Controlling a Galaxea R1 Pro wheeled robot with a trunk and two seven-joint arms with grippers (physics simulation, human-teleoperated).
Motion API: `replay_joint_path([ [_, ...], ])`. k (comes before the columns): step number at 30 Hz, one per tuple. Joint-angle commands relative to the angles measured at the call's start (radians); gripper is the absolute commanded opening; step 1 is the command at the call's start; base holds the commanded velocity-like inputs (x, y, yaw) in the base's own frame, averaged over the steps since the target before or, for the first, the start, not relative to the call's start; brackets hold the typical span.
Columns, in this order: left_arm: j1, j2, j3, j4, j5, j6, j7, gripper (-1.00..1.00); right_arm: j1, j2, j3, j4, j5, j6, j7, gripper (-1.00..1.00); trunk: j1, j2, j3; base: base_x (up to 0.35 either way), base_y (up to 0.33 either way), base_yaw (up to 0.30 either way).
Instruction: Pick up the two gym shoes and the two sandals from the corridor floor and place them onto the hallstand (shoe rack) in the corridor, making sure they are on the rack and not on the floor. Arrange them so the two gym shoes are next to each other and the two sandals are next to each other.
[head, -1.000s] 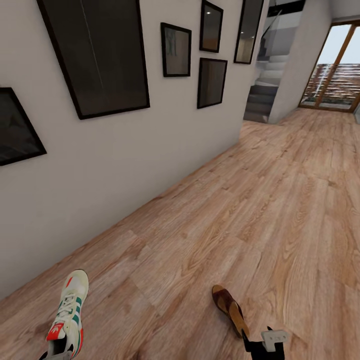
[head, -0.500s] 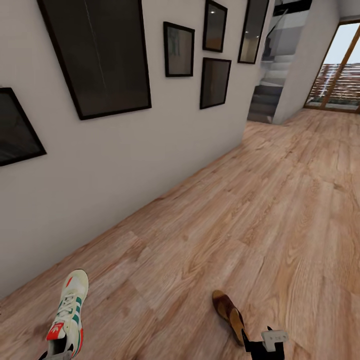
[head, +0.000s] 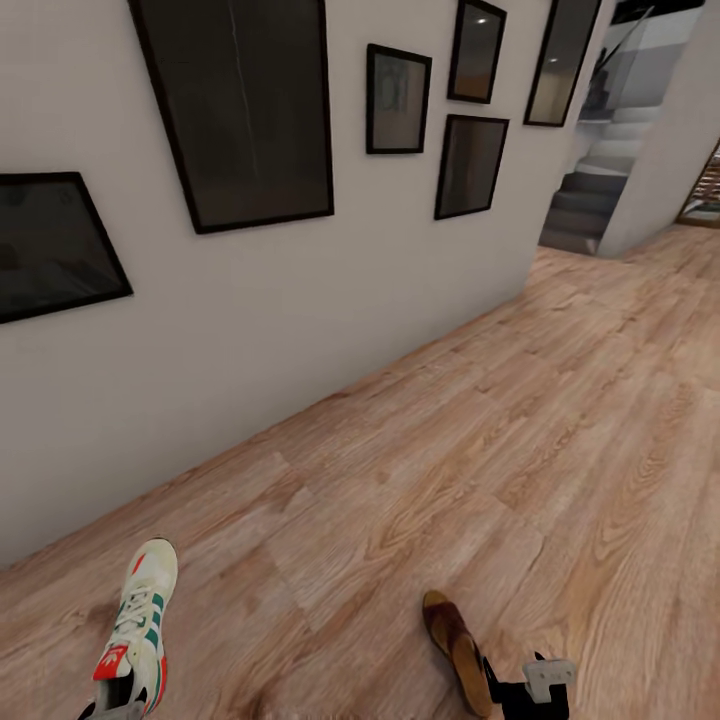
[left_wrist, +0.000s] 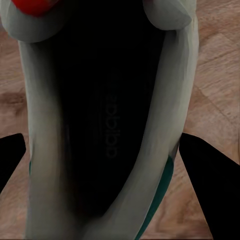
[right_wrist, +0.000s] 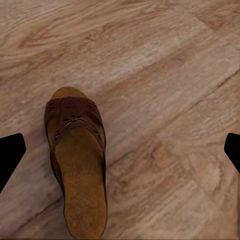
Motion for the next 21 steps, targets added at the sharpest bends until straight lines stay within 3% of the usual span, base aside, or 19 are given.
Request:
replay_joint_path([
  [1,-0.001,-0.001,0.008,0.000,-0.010,-0.005,-0.006,-1.00,-0.001,0.000,-0.008,0.001,0.000,-0.003,0.010,1.00,0.000,0.000,-0.001,-0.177,-0.240,0.276],
  [6,-0.002,-0.001,0.009,0.000,-0.010,-0.005,-0.006,-1.00,-0.001,0.000,-0.009,0.000,0.000,-0.003,0.010,1.00,0.000,0.000,-0.001,-0.207,-0.217,0.260],
  [13,-0.001,-0.001,0.009,0.000,-0.008,-0.005,-0.006,-1.00,-0.001,0.000,-0.009,0.000,0.000,-0.003,0.010,1.00,0.000,0.000,-0.001,-0.108,-0.078,0.057],
  [15,-0.001,-0.001,0.008,0.001,0.026,-0.006,-0.006,-1.00,-0.001,0.000,-0.010,0.000,0.000,-0.003,0.010,1.00,0.000,0.000,-0.001,-0.200,-0.002,0.001],
  [21,-0.001,-0.001,0.006,0.001,0.042,-0.006,-0.007,-1.00,-0.001,0.000,-0.010,0.000,0.000,-0.003,0.010,1.00,0.000,0.000,-0.001,-0.113,0.000,0.000],
])
